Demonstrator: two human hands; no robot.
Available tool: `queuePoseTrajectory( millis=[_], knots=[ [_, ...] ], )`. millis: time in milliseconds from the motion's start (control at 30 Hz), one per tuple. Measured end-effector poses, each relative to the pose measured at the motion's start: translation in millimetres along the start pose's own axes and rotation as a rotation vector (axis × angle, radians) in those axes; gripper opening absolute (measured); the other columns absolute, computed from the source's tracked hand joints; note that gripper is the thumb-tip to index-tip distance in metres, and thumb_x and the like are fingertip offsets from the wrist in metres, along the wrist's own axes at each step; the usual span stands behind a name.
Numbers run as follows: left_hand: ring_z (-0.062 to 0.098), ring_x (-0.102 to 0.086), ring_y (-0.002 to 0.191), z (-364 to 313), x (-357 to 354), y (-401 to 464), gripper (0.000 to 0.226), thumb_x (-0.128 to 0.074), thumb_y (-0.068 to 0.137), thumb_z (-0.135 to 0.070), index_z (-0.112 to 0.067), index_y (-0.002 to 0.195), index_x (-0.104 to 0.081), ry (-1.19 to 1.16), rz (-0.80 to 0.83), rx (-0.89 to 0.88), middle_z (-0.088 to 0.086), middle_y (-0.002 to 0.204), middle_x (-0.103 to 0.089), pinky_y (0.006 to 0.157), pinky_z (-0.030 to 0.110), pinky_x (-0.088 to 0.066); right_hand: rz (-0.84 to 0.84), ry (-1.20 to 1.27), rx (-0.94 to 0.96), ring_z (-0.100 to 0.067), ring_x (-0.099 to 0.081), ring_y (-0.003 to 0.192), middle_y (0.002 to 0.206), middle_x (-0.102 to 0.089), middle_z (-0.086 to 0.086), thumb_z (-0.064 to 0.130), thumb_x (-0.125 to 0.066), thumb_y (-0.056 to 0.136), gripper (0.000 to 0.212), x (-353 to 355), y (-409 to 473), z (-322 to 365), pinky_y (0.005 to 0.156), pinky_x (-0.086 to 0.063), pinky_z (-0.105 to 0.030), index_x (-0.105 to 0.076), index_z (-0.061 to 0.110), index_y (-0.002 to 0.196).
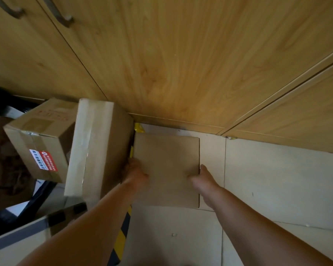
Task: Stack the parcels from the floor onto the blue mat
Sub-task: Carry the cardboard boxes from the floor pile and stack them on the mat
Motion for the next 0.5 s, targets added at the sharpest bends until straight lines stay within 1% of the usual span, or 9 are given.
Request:
queuePoseTrajectory(
  millis=[67, 133, 200, 267, 333, 400, 433, 467, 500],
  knots=[
    [0.031, -0.030, 0.135, -5, 3, -14, 0.072, -0.055, 0.088, -0.016, -0.007, 0.147, -0.015, -0.002, -0.007, -0.020, 0.014, 0.148, -0.024, 0.110, 0.036, -0.032, -0.020, 0.002, -0.026, -0.030, -0.055, 0.115, 0.130, -0.052, -0.010, 0.018, -0.062, 0.080, 0.063, 12, -11, -3, 0.095, -0.050, -0.042, -0.038, 0.012, 0.138],
    [0.033, -0.031, 0.133, -12, 8, -32, 0.067, -0.051, 0.089, -0.013, -0.008, 0.146, -0.017, -0.055, -0.010, -0.034, 0.015, 0.145, -0.027, 0.110, 0.041, -0.032, -0.036, 0.048, -0.036, -0.029, -0.059, 0.108, 0.126, -0.056, -0.010, 0.014, -0.059, 0.081, 0.055, 28, -28, -3, 0.089, -0.053, -0.038, -0.043, 0.012, 0.134],
    [0.036, -0.027, 0.134, -22, 17, -54, 0.065, -0.045, 0.089, -0.010, -0.008, 0.147, -0.015, -0.060, -0.010, -0.062, 0.016, 0.146, -0.025, 0.111, 0.044, -0.029, -0.048, 0.108, -0.027, -0.027, -0.061, 0.100, 0.117, -0.060, -0.010, 0.008, -0.055, 0.083, 0.041, 46, -51, 1, 0.080, -0.054, -0.034, -0.050, 0.011, 0.123],
    [0.037, -0.024, 0.135, -32, 32, -80, 0.064, -0.042, 0.090, -0.009, -0.010, 0.148, -0.014, -0.053, -0.013, -0.093, 0.016, 0.146, -0.023, 0.112, 0.045, -0.027, -0.060, 0.165, -0.016, -0.029, -0.062, 0.098, 0.111, -0.062, -0.012, 0.003, -0.049, 0.084, 0.030, 65, -77, 9, 0.074, -0.050, -0.031, -0.054, 0.010, 0.112],
    [0.036, -0.028, 0.132, -43, 53, -109, 0.061, -0.041, 0.090, -0.009, -0.012, 0.147, -0.018, -0.068, -0.034, -0.113, 0.014, 0.143, -0.026, 0.110, 0.046, -0.031, -0.071, 0.193, -0.003, -0.030, -0.062, 0.099, 0.114, -0.061, -0.012, 0.005, -0.048, 0.079, 0.032, 83, -107, 19, 0.076, -0.052, -0.032, -0.057, 0.014, 0.108],
    [0.035, -0.030, 0.130, -53, 76, -141, 0.062, -0.042, 0.091, -0.010, -0.015, 0.148, -0.018, -0.084, -0.051, -0.117, 0.012, 0.141, -0.027, 0.108, 0.046, -0.033, -0.064, 0.209, 0.008, -0.029, -0.062, 0.101, 0.122, -0.057, -0.010, 0.012, -0.048, 0.071, 0.040, 100, -138, 29, 0.086, -0.055, -0.041, -0.059, 0.020, 0.110],
    [0.034, -0.030, 0.130, -57, 88, -158, 0.064, -0.042, 0.091, -0.010, -0.017, 0.149, -0.016, -0.093, -0.056, -0.112, 0.010, 0.141, -0.026, 0.108, 0.045, -0.034, -0.063, 0.225, 0.021, -0.029, -0.063, 0.100, 0.122, -0.056, -0.010, 0.011, -0.048, 0.071, 0.037, 108, -155, 37, 0.088, -0.054, -0.045, -0.061, 0.020, 0.105],
    [0.033, -0.030, 0.131, -61, 101, -176, 0.066, -0.042, 0.091, -0.011, -0.019, 0.150, -0.013, -0.105, -0.057, -0.104, 0.009, 0.141, -0.025, 0.108, 0.045, -0.034, -0.066, 0.245, 0.035, -0.028, -0.063, 0.098, 0.121, -0.057, -0.010, 0.008, -0.047, 0.074, 0.032, 117, -176, 48, 0.087, -0.055, -0.046, -0.062, 0.020, 0.099],
    [0.033, -0.030, 0.131, -64, 114, -195, 0.068, -0.042, 0.091, -0.012, -0.021, 0.151, -0.011, -0.123, -0.060, -0.100, 0.008, 0.142, -0.025, 0.108, 0.045, -0.034, -0.071, 0.263, 0.045, -0.026, -0.064, 0.096, 0.120, -0.057, -0.010, 0.006, -0.047, 0.077, 0.029, 125, -200, 60, 0.084, -0.056, -0.043, -0.063, 0.021, 0.096]
  ],
)
Point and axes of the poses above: each hand's wrist, its own y-axis towards the middle knuckle, its own x-axis out of the back of the hand, z = x × y, the point moved 10 cm from there along y, towards the middle knuckle
